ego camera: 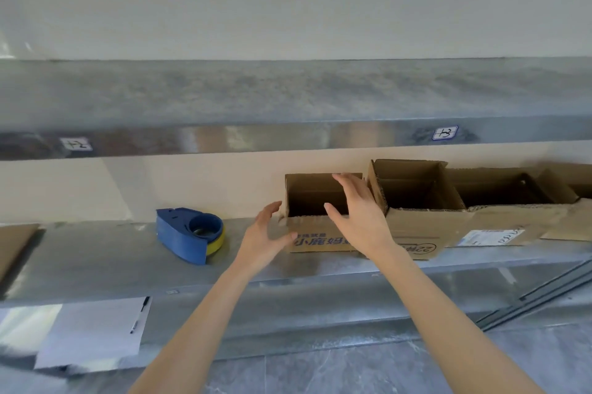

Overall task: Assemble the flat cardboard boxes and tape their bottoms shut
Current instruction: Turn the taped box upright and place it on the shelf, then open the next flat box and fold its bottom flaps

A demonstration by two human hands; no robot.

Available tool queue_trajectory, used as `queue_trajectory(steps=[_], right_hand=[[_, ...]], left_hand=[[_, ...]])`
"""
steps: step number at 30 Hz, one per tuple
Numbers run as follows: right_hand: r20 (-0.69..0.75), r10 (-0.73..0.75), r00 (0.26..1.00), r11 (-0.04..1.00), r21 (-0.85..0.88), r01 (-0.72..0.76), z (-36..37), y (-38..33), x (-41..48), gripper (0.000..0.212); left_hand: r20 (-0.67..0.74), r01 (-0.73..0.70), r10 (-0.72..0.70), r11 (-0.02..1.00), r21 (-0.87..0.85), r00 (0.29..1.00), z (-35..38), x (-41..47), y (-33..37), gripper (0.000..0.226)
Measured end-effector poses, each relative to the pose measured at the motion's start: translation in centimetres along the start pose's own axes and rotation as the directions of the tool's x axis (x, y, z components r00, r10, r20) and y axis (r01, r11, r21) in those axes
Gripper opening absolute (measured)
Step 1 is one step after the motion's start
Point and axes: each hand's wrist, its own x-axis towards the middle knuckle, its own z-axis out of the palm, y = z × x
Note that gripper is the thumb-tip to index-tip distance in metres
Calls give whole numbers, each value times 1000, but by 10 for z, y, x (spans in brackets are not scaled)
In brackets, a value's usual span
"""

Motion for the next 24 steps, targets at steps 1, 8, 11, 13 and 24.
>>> queue_trajectory(steps=[1, 8, 11, 13, 24], right_hand=[[13, -10, 1000, 999, -39, 11, 3, -3, 3, 60], [179, -74, 981, 971, -213, 112, 47, -52, 24, 65], [235, -119, 965, 953, -246, 177, 74, -84, 32, 68], [272, -140, 952, 951, -232, 206, 93, -110, 37, 68], [345, -246, 906, 937, -156, 314, 225, -287, 54, 66]], left_hand=[[-19, -27, 29, 995, 97, 999, -9, -4, -2, 72], [-221, -1, 189, 761, 649, 957, -94, -35, -22, 62], [-274, 82, 196, 657, 749, 941, -136, -50, -38, 62], [-313, 145, 174, 615, 775, 934, -167, -60, -53, 64], [-437, 357, 21, 542, 761, 899, -356, -114, -177, 67]])
